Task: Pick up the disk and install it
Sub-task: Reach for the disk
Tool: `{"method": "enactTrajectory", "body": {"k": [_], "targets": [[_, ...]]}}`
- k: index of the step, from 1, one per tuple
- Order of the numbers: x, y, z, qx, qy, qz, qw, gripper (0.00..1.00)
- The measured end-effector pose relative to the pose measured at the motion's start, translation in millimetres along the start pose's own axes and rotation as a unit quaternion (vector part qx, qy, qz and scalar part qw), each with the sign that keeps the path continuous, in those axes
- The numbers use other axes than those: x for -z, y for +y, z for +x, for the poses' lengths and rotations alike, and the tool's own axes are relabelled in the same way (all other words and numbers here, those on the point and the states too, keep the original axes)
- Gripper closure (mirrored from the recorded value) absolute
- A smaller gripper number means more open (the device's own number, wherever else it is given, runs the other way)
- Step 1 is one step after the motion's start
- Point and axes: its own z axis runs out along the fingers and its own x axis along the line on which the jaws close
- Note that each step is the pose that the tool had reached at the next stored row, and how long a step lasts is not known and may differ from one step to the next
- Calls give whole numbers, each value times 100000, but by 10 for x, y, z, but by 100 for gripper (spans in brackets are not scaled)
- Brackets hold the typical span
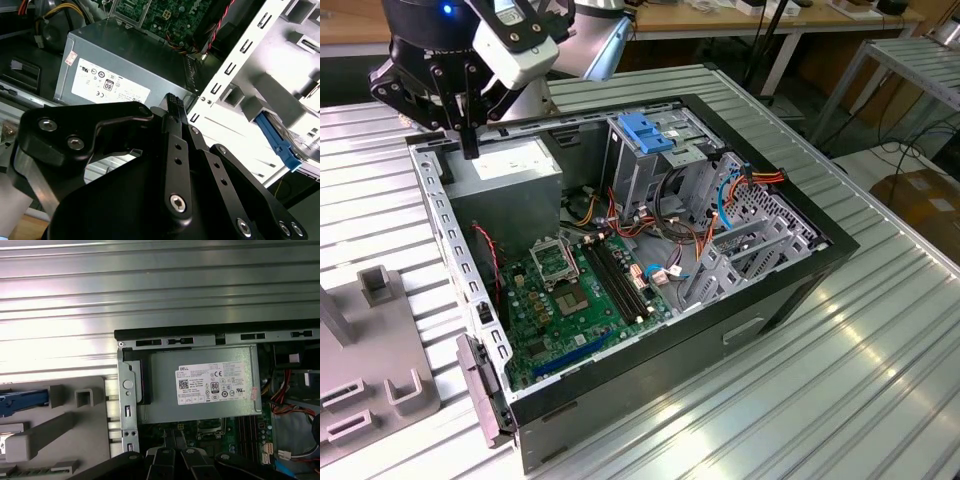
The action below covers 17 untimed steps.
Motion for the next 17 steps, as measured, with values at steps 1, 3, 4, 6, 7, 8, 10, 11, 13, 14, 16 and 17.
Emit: {"method": "enactTrajectory", "body": {"k": [1,3,4,6,7,8,10,11,13,14,16,17], "targets": [[0,0,5,1,1,2,100000,90],[0,-1,12,2,-2,-1,100000,90],[0,-1,15,1,-1,0,100000,90],[1,-2,22,-1,1,2,100000,90],[1,-2,30,-2,0,0,100000,90],[1,-3,35,0,0,1,100000,90],[1,-3,44,0,3,1,100000,90],[1,-4,47,-1,3,1,100000,90],[1,-4,55,-1,1,0,100000,90],[1,-4,58,0,0,-3,100000,90],[2,-5,67,-2,3,2,100000,90],[2,-5,70,-1,1,-2,100000,90]]}}
